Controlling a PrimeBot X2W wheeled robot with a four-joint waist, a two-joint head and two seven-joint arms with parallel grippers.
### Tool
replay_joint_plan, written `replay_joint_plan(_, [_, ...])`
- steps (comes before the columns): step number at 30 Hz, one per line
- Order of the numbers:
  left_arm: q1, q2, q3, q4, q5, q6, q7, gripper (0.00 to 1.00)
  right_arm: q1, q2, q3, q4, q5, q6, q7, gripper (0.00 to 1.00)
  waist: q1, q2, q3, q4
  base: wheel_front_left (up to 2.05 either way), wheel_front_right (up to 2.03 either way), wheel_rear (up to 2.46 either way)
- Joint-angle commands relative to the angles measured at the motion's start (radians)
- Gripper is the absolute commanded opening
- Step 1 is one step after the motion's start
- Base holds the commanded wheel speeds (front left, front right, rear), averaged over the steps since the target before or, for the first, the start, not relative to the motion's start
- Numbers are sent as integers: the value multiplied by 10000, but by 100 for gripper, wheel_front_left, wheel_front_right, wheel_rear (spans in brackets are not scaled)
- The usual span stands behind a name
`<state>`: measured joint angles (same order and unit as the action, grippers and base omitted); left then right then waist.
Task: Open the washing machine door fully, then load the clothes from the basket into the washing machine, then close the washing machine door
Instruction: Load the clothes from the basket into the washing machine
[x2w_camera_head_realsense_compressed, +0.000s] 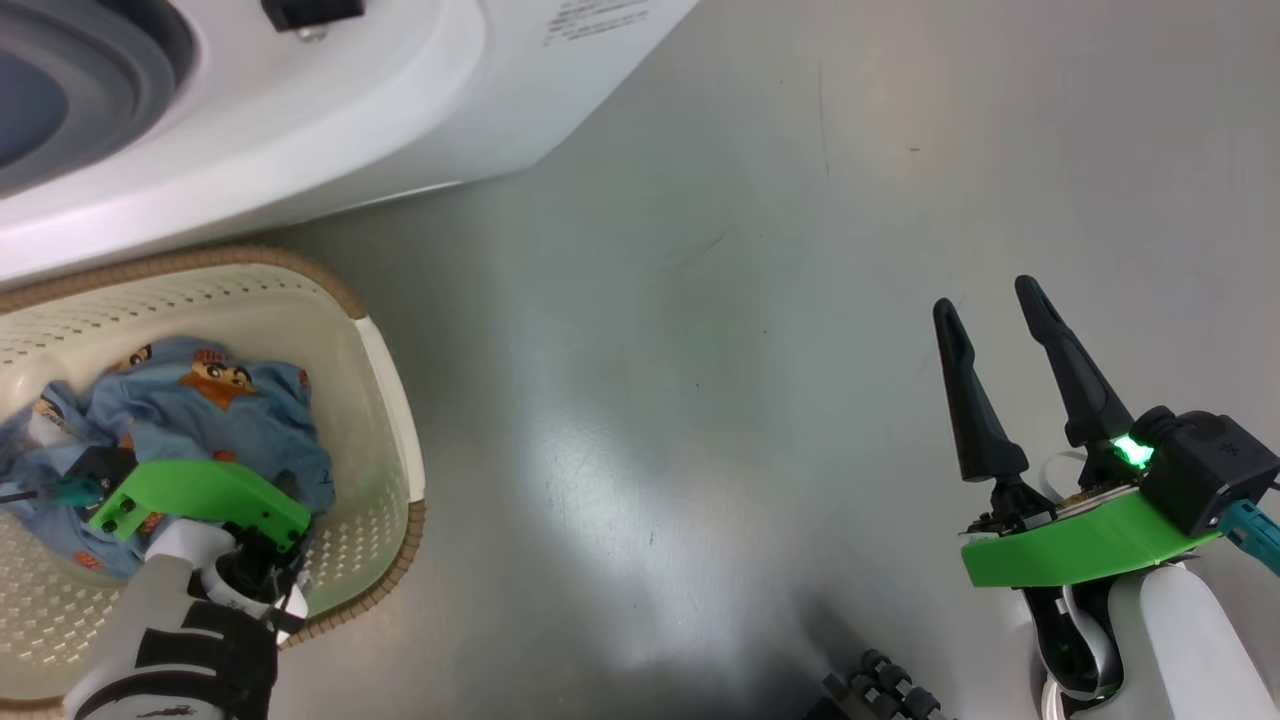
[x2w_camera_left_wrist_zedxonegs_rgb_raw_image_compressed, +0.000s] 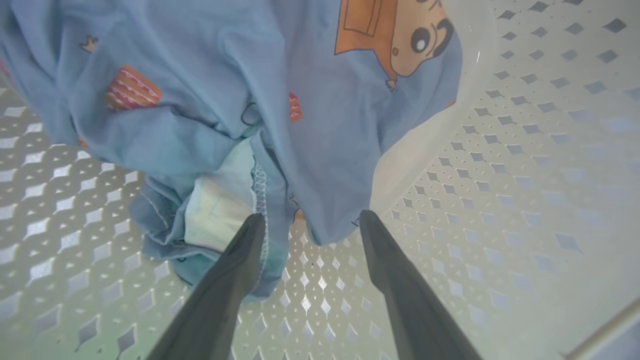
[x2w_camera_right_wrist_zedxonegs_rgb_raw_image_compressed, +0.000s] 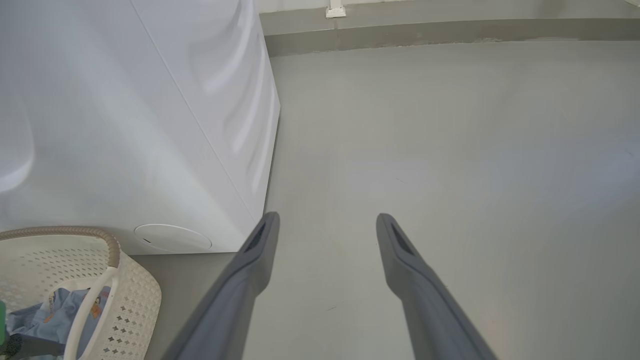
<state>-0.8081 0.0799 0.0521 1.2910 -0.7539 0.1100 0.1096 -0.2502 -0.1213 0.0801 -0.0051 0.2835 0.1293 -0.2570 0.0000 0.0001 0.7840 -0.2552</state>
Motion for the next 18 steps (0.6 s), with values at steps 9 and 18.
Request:
replay_joint_plan(9, [89,251,99,-8,-111,-152,-179,100,21,-204,61,-288,-59,14,-48,100,0,-1,265,75,0,0,0])
replay_joint_plan(18, [16,356,67,-4,-182,-278,-191,100,-47,-268,52,-347,-64,14,-48,100,0,-1,456,131,0,0,0])
